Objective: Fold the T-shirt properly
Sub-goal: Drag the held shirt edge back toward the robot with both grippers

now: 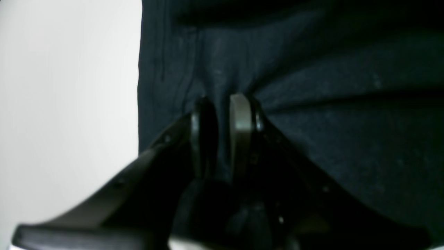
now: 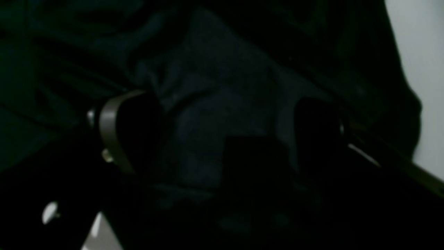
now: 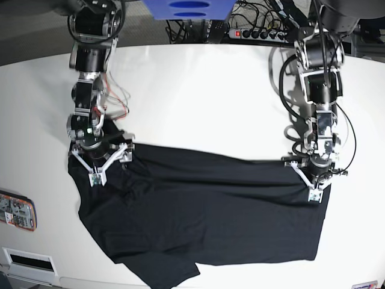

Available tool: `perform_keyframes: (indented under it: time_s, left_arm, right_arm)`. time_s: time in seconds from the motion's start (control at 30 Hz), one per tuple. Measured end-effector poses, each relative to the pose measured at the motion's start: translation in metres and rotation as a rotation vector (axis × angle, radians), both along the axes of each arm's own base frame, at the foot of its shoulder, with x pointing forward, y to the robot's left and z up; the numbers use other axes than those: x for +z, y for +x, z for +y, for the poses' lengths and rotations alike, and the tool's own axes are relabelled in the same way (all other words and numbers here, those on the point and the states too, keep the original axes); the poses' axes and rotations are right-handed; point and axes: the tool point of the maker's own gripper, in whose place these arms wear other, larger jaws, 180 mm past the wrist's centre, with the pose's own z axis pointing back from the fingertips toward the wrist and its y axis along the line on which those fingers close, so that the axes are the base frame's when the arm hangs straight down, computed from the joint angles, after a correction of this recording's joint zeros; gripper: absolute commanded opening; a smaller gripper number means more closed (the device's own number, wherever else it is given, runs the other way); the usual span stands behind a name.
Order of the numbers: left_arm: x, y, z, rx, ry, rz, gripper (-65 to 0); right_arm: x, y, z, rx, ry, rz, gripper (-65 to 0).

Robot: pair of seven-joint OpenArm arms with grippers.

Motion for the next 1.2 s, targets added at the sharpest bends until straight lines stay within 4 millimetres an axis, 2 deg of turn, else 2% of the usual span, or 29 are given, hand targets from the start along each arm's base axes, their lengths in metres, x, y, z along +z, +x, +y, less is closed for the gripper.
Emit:
perform_keyframes:
  time_s: [0.1,0.27,0.4,0.67,0.87,0.97,1.2]
  left_arm:
    - [0.003,-0.01,0.001,0.003,0.022,0.023,-53.2]
    - [0.003,-0.03,0.0,0.003,0.065,0.049,-53.2]
    - [0.004,-0.042,0.0,-0.003,0.082,0.044,-53.2]
    - [0.0,-0.069,-0.004,-0.025,0.108,0.029,-53.4]
    - [0.0,-0.111,-0.009,-0.012,0.075,0.013,-53.3]
    - [-0.001,-0.123,-0.01,-0.006,0.053,0.022,-53.5]
    - [-0.002,-0.148,-0.016,-0.014,0.052,0.033,-53.5]
  right_arm:
    - [-0.005,-0.011,-0.001,-0.002,0.013,0.011,-5.4]
    - [-0.001,-0.029,0.001,0.01,0.002,-0.012,-5.4]
    - [0.005,-0.033,-0.001,0.024,-0.042,0.016,-5.4]
    - [0.009,-0.057,-0.002,0.032,-0.072,0.026,-5.4]
    - [0.004,-0.077,0.001,0.019,-0.027,0.008,-5.4]
    - [0.0,-0.09,0.005,-0.001,0.032,0.018,-5.4]
    - [0.004,-0.122,0.007,0.009,0.036,0.032,-5.4]
